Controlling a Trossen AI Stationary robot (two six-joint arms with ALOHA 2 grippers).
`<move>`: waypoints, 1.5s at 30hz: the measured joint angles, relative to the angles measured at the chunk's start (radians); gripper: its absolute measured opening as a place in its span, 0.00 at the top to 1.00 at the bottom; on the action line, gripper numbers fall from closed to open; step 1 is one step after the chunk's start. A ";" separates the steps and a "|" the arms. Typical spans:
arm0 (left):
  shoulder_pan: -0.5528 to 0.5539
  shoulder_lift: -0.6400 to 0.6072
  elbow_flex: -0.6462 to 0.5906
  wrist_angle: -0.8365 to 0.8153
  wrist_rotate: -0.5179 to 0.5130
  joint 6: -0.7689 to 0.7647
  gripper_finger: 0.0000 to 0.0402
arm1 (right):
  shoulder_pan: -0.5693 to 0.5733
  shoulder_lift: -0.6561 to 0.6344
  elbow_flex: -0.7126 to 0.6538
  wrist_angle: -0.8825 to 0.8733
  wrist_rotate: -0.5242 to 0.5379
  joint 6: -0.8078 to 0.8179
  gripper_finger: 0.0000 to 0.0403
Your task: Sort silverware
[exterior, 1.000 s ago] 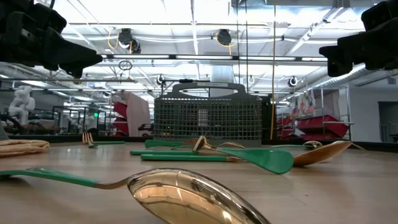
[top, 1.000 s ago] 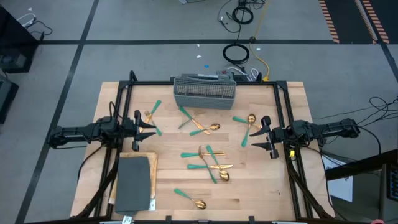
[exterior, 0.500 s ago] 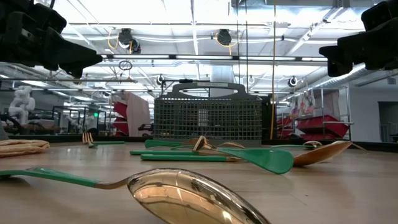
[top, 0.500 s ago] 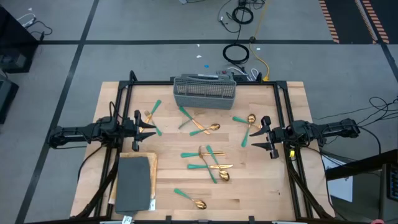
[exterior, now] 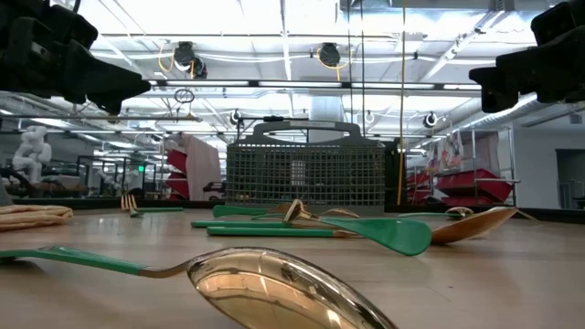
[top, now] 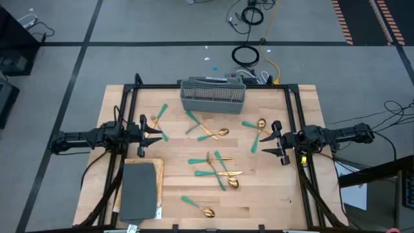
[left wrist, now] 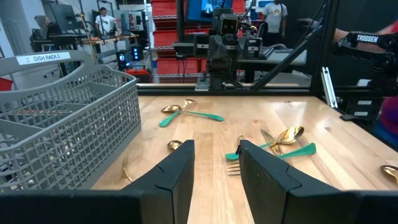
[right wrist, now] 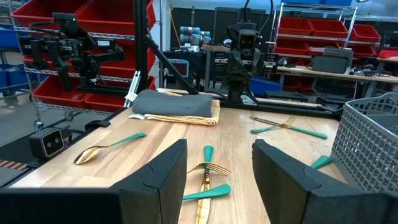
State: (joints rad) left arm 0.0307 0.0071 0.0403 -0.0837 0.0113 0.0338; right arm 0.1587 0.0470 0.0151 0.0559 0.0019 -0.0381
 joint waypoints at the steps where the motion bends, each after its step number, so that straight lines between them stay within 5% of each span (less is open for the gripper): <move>1: 0.000 0.000 0.000 0.000 0.000 0.000 0.67 | 0.000 0.000 0.000 0.000 0.000 0.000 0.58; 32: 0.000 0.000 0.000 0.000 0.000 0.003 0.67 | 0.000 0.000 0.000 0.000 0.000 0.000 0.58; 45: 0.000 0.000 -0.005 0.109 -0.012 0.156 0.67 | 0.000 0.000 0.000 0.000 0.000 0.000 0.58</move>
State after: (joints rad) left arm 0.0306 0.0073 0.0357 0.0258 -0.0010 0.1899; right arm 0.1589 0.0467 0.0151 0.0555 0.0018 -0.0380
